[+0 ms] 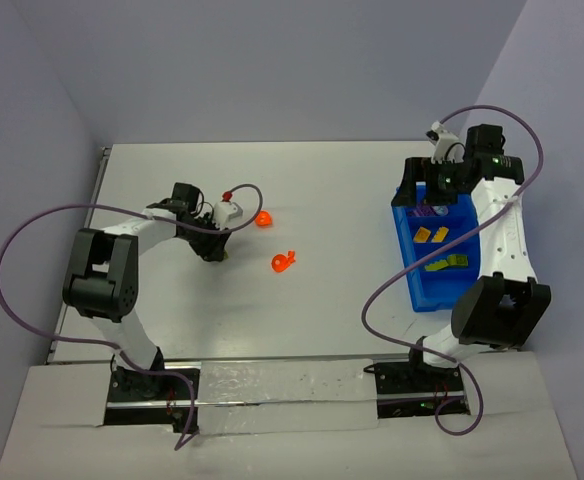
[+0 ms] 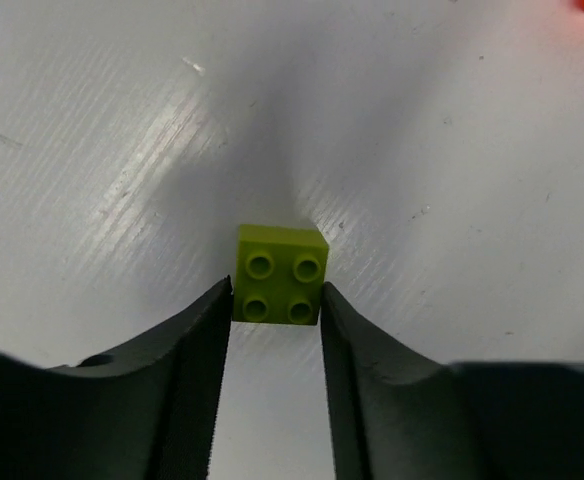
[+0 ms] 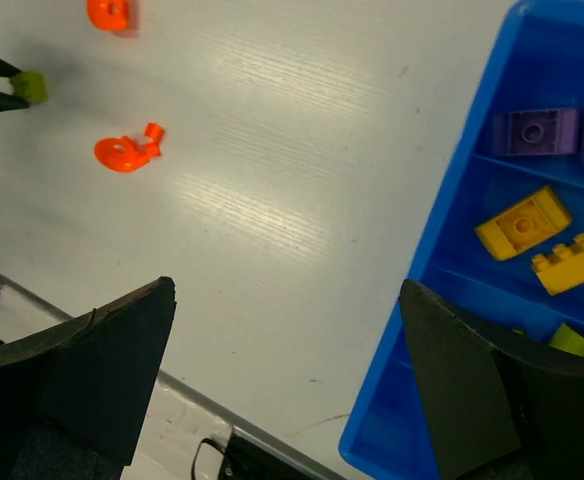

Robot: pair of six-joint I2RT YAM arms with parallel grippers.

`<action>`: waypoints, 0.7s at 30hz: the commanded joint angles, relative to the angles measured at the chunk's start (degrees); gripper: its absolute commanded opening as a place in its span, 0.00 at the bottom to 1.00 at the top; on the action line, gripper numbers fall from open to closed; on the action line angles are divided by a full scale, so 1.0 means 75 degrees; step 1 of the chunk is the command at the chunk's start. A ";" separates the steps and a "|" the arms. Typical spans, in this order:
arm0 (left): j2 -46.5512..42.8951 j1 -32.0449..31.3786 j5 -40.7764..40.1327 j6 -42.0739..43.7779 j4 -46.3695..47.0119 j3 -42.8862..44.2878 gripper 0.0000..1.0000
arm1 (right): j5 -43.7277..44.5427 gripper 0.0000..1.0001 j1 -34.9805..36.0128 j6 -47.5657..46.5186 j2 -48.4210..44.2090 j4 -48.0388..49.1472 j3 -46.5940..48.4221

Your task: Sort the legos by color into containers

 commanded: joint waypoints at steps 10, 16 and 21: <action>-0.1821 -0.0086 0.2038 -0.0877 0.0233 0.0252 0.08 | -0.2651 1.00 0.1865 0.2868 -0.0046 0.2820 -0.1384; -0.2954 -0.0933 0.2396 -0.1949 0.0323 0.0403 0.05 | -0.3281 0.98 0.3148 0.3548 0.0522 0.3462 -0.1144; -0.3170 -0.1358 0.2577 -0.2801 0.0425 0.0616 0.02 | -0.3472 0.95 0.4033 0.4041 0.0956 0.3877 -0.0791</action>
